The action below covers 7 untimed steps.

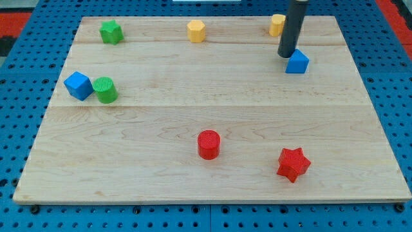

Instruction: Push the blue triangle parallel to the red star

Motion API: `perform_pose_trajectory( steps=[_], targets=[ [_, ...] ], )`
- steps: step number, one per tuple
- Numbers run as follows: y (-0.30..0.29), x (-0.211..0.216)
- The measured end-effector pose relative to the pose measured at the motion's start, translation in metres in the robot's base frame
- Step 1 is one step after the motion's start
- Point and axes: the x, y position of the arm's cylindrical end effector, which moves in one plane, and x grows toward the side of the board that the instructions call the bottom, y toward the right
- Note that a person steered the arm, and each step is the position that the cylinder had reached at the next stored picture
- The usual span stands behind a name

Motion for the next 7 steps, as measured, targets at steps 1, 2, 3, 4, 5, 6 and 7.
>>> perform_pose_trajectory(
  steps=[1,2,3,4,5,6,7],
  targets=[
    [0.036,0.016],
    [0.051,0.024],
    [0.017,0.055],
    [-0.019,0.07],
    [-0.024,0.053],
    [-0.124,0.03],
    [-0.202,0.02]
  ],
)
